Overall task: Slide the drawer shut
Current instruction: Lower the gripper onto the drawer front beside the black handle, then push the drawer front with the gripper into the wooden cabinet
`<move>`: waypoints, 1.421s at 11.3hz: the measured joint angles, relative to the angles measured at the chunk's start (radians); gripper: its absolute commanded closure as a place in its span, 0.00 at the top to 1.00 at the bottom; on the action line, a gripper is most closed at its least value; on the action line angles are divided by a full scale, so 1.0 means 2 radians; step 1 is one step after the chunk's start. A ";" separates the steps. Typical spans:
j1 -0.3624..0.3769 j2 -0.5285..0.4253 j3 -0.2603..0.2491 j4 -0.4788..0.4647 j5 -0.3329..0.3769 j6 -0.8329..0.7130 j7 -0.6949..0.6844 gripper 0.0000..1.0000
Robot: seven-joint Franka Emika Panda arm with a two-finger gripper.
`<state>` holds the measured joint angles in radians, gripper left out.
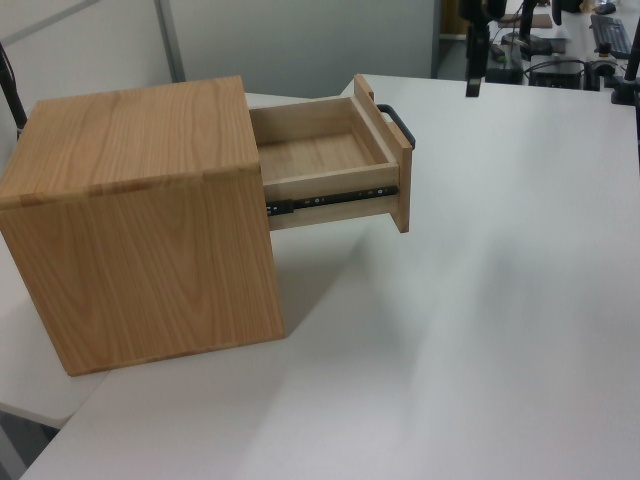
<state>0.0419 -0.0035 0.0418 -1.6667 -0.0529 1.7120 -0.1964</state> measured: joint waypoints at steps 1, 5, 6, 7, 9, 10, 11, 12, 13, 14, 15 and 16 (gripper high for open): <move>0.007 0.011 0.003 0.000 0.000 0.019 0.000 0.16; 0.040 0.051 0.005 0.001 0.001 0.088 0.015 0.05; 0.044 0.055 0.005 0.001 0.002 0.103 0.034 0.04; 0.048 0.059 0.005 0.001 0.003 0.120 0.058 0.04; 0.056 0.072 0.005 0.001 0.004 0.163 0.136 0.04; 0.058 0.079 0.005 0.003 0.004 0.188 0.176 0.04; 0.061 0.088 0.005 0.008 0.004 0.209 0.216 0.04; 0.062 0.099 0.005 0.017 0.004 0.225 0.250 0.04; 0.065 0.109 0.005 0.029 0.004 0.239 0.281 0.04; 0.069 0.122 0.005 0.045 0.003 0.248 0.315 0.04; 0.073 0.137 0.005 0.065 0.003 0.253 0.346 0.03; 0.077 0.151 0.005 0.084 0.003 0.254 0.371 0.02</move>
<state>0.1959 0.2981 0.0525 -1.4995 -0.0473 2.2202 0.5449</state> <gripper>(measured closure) 0.956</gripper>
